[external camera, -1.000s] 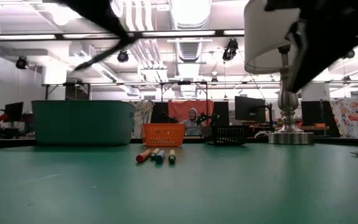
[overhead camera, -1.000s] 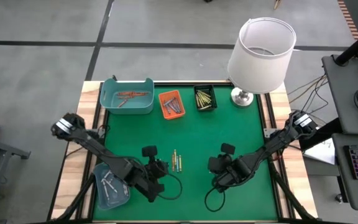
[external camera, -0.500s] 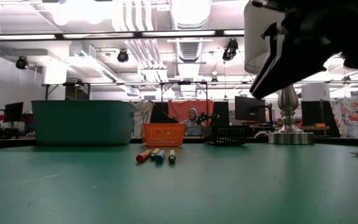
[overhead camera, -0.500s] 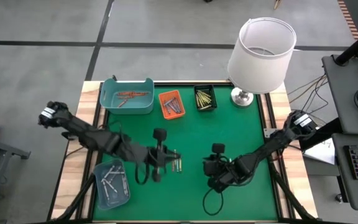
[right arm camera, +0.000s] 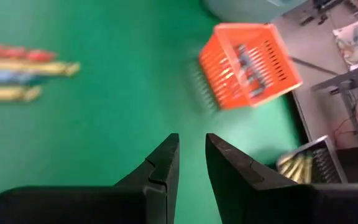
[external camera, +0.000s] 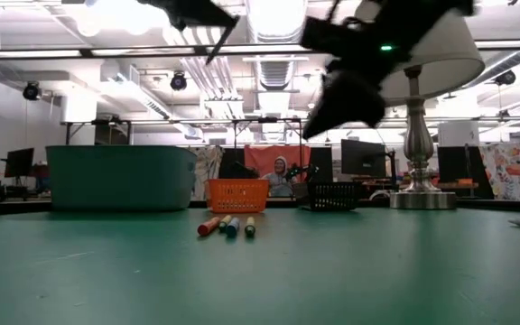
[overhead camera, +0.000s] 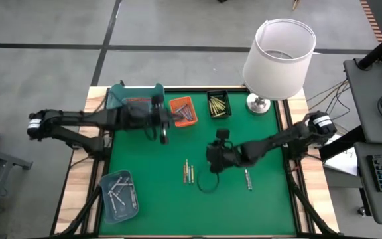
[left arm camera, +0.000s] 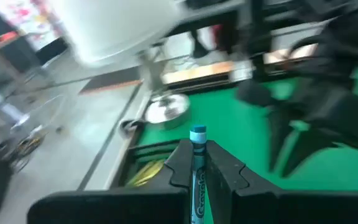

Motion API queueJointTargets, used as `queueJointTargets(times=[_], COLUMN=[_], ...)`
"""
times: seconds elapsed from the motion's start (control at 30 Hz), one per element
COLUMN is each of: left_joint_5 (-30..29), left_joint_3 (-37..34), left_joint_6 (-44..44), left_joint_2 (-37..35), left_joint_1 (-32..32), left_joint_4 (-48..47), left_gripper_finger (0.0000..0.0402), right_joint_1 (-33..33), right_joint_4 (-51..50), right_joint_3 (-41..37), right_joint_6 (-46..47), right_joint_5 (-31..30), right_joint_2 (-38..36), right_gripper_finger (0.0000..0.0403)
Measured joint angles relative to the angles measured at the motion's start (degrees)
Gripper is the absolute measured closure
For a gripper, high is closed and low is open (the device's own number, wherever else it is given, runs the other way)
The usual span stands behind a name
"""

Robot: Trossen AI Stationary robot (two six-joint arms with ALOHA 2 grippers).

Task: Sort crayons
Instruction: Put the blue crayon into the orange bin

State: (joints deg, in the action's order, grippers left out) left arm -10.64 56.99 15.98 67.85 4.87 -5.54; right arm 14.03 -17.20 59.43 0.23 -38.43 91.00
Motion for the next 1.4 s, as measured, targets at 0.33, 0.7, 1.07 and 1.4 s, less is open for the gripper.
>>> queueJointTargets(times=[0.33, 0.7, 1.07, 1.4], left_joint_5=[14.3, 25.1, 31.0, 32.8], left_joint_3=[0.2, -0.6, -6.0, -4.2], left_joint_6=[0.2, 1.3, -1.0, -7.4], left_joint_2=[0.1, 0.5, 1.0, 13.3], left_joint_1=[22.5, 31.1, 31.1, 31.1], left_joint_4=[-4.2, -1.1, 16.9, 22.9], left_gripper_finger=[0.04, 0.04, 0.04, 0.04], right_joint_1=[-17.6, -27.7, -27.8, -28.9], right_joint_4=[0.3, 1.7, -3.9, -9.8], right_joint_3=[3.8, 2.8, 2.5, 2.2], right_joint_6=[-5.3, -0.2, -0.2, -0.8], right_joint_5=[17.5, 21.1, 20.9, 20.9], right_joint_2=[-0.8, -0.5, -0.2, -0.2], right_gripper_finger=[0.033, 0.033, 0.033, 0.033])
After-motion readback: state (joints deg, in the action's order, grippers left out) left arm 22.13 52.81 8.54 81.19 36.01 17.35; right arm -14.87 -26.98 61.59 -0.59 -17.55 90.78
